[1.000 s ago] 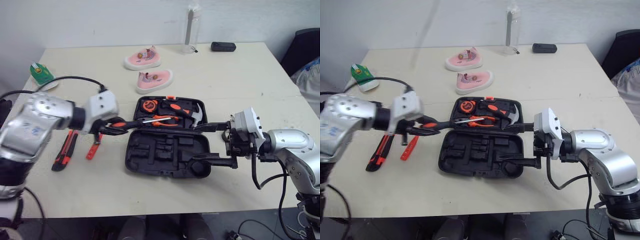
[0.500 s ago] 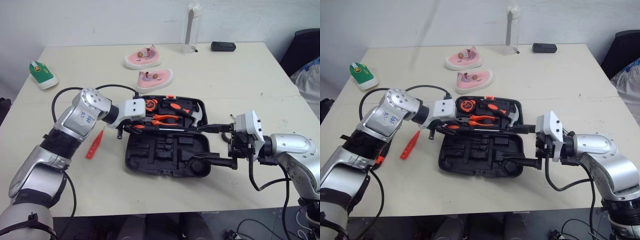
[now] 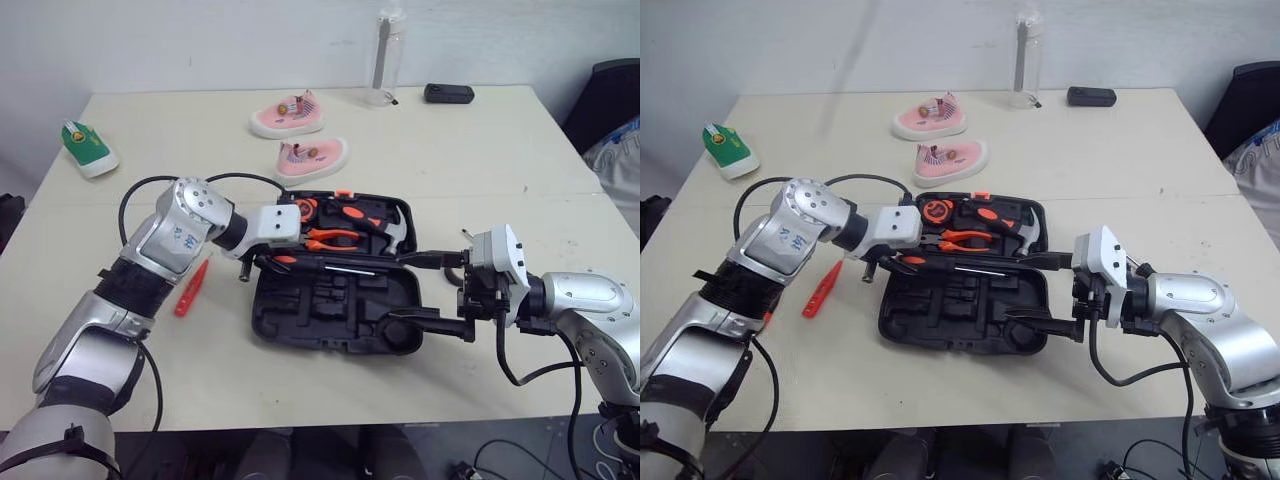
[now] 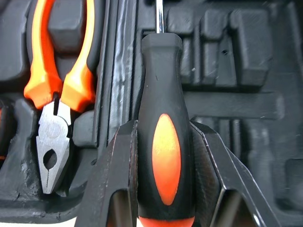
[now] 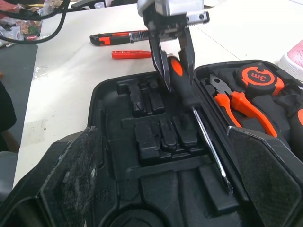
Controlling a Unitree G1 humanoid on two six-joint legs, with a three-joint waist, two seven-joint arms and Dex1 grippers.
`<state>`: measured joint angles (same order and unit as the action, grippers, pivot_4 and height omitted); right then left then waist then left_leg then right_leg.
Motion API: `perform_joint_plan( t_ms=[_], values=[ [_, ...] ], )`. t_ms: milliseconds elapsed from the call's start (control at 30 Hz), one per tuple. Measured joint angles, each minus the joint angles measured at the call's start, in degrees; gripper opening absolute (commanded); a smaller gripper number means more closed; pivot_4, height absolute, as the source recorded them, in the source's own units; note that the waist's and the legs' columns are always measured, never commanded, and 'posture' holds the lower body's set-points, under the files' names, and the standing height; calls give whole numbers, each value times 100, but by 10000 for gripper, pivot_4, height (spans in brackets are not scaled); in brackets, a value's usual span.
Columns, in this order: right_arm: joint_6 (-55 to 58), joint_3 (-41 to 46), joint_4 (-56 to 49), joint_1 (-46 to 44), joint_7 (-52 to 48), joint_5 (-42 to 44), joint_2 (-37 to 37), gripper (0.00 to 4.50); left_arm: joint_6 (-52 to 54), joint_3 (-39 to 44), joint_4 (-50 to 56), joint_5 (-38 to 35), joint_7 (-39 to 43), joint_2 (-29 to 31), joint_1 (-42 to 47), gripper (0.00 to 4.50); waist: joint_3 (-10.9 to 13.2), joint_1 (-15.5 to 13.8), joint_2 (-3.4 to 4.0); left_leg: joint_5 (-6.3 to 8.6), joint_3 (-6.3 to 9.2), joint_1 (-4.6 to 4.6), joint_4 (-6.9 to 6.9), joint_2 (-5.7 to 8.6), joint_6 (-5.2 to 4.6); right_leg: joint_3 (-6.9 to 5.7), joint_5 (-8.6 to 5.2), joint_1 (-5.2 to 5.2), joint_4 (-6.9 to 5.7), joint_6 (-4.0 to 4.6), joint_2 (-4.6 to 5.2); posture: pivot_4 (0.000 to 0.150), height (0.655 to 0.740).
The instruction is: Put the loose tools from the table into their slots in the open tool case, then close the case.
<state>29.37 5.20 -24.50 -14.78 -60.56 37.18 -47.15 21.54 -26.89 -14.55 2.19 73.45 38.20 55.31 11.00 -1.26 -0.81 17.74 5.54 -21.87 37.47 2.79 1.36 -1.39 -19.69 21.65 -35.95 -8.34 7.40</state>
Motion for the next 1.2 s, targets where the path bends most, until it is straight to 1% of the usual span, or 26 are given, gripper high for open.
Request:
perform_joint_plan(
  t_ms=[133,233,433,500,533,567,633,667,700,733,833,900,1000,1100,1200],
  values=[
    [50,0,0,0,14,0,0,45000,-104,-1,-45,70,55,-124,20,8286,0,1,0,0,6,-24,19,1,0,-14,1,9,-1,-1,0,1500,7269],
    [64,0,0,1,24,0,0,45000,-224,-2,-289,140,51,-235,87,8286,0,-1,0,0,6,-34,34,5,0,-23,2,9,-4,-4,1,1500,7269],
    [72,0,-1,6,91,0,0,45000,-320,-1,-441,209,111,-281,169,8286,0,2,0,0,7,-35,39,7,0,-24,4,7,-7,-6,1,1500,7269],
    [72,0,-1,7,107,0,0,45000,-288,0,-439,213,124,-281,169,18515,0,4,0,0,7,-35,39,7,0,-24,4,7,-7,-6,1,1500,7269],
    [72,3,0,11,110,0,0,45000,-273,-1,-435,227,166,-281,168,21882,0,4,0,0,7,-35,40,7,0,-24,4,7,-8,-6,1,1500,7269],
    [71,7,0,21,112,-2,0,45000,-241,-1,-428,227,187,-281,168,26970,0,2,0,0,7,-35,41,7,0,-24,4,7,-9,-6,1,1500,7269],
    [71,26,2,34,111,-2,0,45000,-210,17,-375,223,192,-266,150,34120,0,0,0,0,7,-37,44,8,0,-24,4,7,-10,-6,2,1500,7269],
    [71,57,2,49,110,-1,-4,45000,-192,100,-191,196,215,-206,69,40531,0,7,0,0,11,-38,45,7,-1,-24,4,7,-10,-7,2,1500,7269],
    [72,101,8,72,110,-2,-13,45000,-139,157,-67,146,249,-168,28,42897,0,8,0,1,15,-38,45,7,-1,-23,4,7,-10,-7,2,1500,7269],
    [72,152,9,85,110,-2,-30,45000,3,265,174,32,300,-102,-55,43997,0,14,1,1,16,-39,43,6,-1,-22,4,9,-9,-7,2,1500,7269],
    [65,233,22,185,113,-19,-83,45000,346,722,744,-397,367,61,-285,43997,0,18,1,2,23,-37,44,4,-3,-22,4,8,-9,-7,2,1500,7269],
    [26,224,116,232,117,-100,-76,45000,302,1017,704,-532,267,85,-410,43997,-1,17,1,1,21,-35,49,6,-3,-20,4,8,-10,-7,3,1500,7269],
    [-98,215,320,235,121,-270,-58,45000,40,1373,430,-746,79,-52,-594,35784,-1,5,2,1,20,-33,54,9,-3,-17,4,7,-9,-8,5,1500,7269],
    [-191,190,413,230,118,-341,8,45000,-417,1783,-108,-1117,-45,-472,-706,22420,-1,1,1,2,20,-36,54,9,-3,-20,5,7,-11,-9,6,1500,7269],
    [-200,181,434,227,118,-391,27,45000,-819,1977,-530,-1287,-129,-687,-776,8508,-1,0,1,2,19,-39,53,11,-3,-23,7,7,-10,-12,6,1500,7269]
  ],
)
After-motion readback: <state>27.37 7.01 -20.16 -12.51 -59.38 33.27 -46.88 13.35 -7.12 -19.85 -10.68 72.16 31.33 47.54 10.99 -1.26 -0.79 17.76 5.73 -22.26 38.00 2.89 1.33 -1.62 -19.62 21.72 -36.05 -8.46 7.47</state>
